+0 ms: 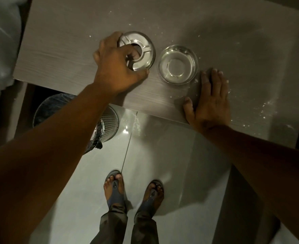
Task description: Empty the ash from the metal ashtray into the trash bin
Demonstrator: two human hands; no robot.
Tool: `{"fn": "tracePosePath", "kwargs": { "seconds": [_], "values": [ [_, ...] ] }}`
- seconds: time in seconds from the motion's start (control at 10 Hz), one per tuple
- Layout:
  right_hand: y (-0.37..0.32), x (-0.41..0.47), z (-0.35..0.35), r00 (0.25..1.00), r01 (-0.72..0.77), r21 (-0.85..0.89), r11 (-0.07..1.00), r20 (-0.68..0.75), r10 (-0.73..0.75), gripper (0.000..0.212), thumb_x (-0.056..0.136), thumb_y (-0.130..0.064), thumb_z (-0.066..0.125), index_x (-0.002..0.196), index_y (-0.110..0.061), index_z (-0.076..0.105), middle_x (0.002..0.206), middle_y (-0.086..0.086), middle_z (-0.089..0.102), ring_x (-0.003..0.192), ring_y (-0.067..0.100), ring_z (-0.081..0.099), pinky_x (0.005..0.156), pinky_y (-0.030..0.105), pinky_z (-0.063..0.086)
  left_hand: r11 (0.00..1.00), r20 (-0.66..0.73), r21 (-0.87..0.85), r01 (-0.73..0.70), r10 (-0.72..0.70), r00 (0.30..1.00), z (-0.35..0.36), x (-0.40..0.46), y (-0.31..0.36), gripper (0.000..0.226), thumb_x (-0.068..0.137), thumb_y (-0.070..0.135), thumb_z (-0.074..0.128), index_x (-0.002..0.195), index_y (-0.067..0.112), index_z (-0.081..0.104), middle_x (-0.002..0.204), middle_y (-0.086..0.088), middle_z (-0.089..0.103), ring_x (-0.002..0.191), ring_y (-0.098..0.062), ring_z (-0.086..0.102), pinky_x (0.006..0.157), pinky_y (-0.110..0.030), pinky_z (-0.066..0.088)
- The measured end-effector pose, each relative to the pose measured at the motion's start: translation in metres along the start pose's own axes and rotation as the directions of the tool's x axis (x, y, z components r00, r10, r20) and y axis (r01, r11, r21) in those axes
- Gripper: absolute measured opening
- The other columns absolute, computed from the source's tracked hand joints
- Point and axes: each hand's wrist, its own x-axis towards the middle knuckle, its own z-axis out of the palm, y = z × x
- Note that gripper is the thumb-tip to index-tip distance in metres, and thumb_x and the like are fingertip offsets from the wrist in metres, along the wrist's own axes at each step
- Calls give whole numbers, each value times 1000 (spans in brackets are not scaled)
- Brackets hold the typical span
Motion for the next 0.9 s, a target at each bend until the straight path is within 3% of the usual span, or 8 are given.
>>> {"fn": "tracePosePath", "kwargs": {
  "seconds": [0.1,0.2,0.3,0.4,0.7,0.8,0.9],
  "values": [
    [0,-1,1,1000,3,5,1000,-11,-3,83,88,-51,47,153,-1,31,159,28,28,149,43,20,123,56,17,993,-143,-119,-23,6,990,-3,-1,13,62,61,55,80,108,19,63,134,-4,51,129,-24,43,111,-48,29],
    [0,-1,1,1000,1,7,1000,-15,0,84,87,-52,47,152,-2,31,159,28,28,149,43,20,123,55,17,981,-161,-173,-86,58,985,1,-1,35,82,57,62,80,123,22,54,124,3,56,121,-19,50,107,-47,34],
    [0,0,1,1000,-7,7,1000,1,7,85,87,-54,43,153,-2,31,159,28,28,149,42,20,123,55,16,983,9,-99,-157,159,987,19,0,64,111,54,65,79,147,21,38,137,2,55,131,-22,45,107,-43,24],
    [-1,0,-1,1000,-3,2,1000,7,3,85,87,-54,41,153,-1,31,159,28,27,150,43,20,123,55,15,979,74,-71,-190,195,978,30,2,75,116,56,62,80,153,19,32,142,2,52,137,-23,39,106,-41,21],
    [-2,-1,-7,998,-12,28,1000,64,10,87,87,-55,43,154,0,30,161,28,25,151,42,16,125,53,11,981,84,-41,-188,191,978,43,6,73,122,54,68,78,154,19,28,146,3,48,137,-24,37,102,-39,20],
    [-3,1,-13,996,-32,46,998,89,28,91,86,-58,42,154,1,29,162,26,24,152,40,15,125,51,10,980,92,-65,-190,196,976,39,3,70,122,54,72,73,154,17,28,150,1,44,141,-26,32,106,-41,18],
    [-13,5,-35,989,-120,217,969,111,98,96,82,-60,35,154,3,28,160,25,29,151,39,21,125,51,12,989,112,-28,-148,150,982,18,-22,62,121,60,80,59,155,15,22,161,-6,29,150,-29,15,115,-54,11]
  ]
}}
